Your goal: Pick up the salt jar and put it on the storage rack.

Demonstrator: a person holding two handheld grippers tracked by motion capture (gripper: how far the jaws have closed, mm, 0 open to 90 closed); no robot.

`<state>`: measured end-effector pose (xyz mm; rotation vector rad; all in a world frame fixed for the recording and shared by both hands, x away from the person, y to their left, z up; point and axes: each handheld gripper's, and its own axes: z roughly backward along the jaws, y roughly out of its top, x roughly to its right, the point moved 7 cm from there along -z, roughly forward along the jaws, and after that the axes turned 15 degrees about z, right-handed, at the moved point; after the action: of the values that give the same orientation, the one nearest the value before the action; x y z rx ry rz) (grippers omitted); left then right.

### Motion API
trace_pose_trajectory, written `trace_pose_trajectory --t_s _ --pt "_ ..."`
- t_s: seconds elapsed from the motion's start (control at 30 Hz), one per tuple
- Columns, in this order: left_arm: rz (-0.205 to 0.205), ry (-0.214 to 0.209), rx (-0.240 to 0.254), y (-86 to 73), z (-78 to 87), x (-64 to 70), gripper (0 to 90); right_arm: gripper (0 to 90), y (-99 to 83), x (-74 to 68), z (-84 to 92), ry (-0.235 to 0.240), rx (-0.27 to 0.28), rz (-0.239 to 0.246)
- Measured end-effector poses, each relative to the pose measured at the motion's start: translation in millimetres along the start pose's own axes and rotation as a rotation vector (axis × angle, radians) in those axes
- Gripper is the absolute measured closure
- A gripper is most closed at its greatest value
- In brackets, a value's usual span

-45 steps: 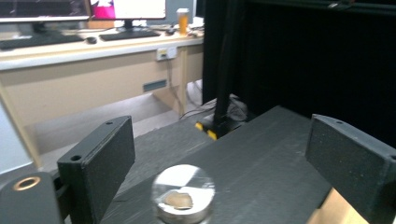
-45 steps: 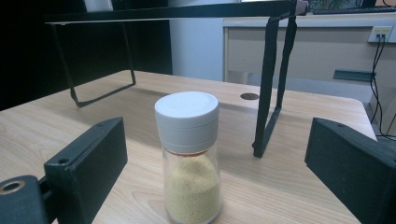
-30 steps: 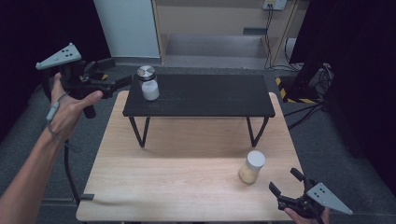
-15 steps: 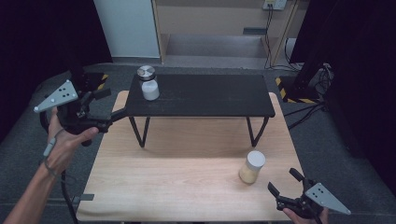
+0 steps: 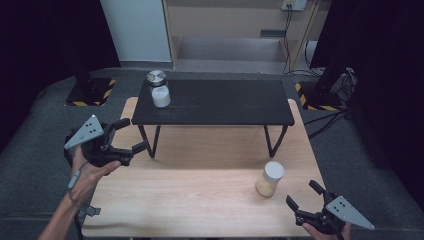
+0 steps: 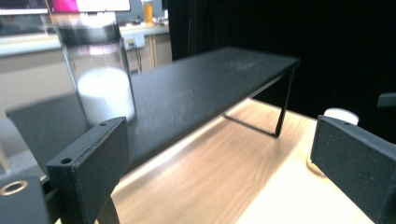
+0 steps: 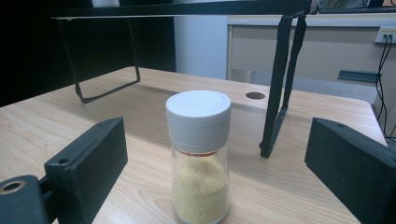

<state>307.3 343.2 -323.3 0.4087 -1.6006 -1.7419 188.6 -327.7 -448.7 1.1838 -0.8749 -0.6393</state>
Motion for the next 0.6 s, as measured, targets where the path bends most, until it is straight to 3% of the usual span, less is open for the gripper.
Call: trace_pose_trajectory --t_s 0.03,0.1,0.13,0.2,0.3,0.6 --pt "0.018 -0.005 -0.002 -11.8 -3.0 -2.1 3.7 5.8 -0.3 0.2 -0.1 0.000 0.000 0.001" --pt "0.013 0.003 -0.008 -17.1 -4.4 -2.5 3.7 5.8 -0.4 0.3 0.0 0.000 -0.001 0.002" --pt "0.018 0.005 -0.008 -28.4 -7.2 -4.5 3.7 5.8 -0.5 0.3 -0.1 0.000 -0.001 0.001" --pt "0.018 0.005 -0.001 -34.5 -8.1 -5.5 4.0 5.8 -0.5 0.2 -0.2 0.000 -0.001 0.000" --pt "0.031 0.004 0.025 -58.0 -12.1 -9.0 4.3 5.8 -0.4 -0.1 -0.7 0.003 -0.002 0.001" --pt "0.026 0.031 -0.009 -90.3 -20.3 -8.1 3.9 5.8 -0.4 -0.8 -1.4 0.003 -0.005 0.000"
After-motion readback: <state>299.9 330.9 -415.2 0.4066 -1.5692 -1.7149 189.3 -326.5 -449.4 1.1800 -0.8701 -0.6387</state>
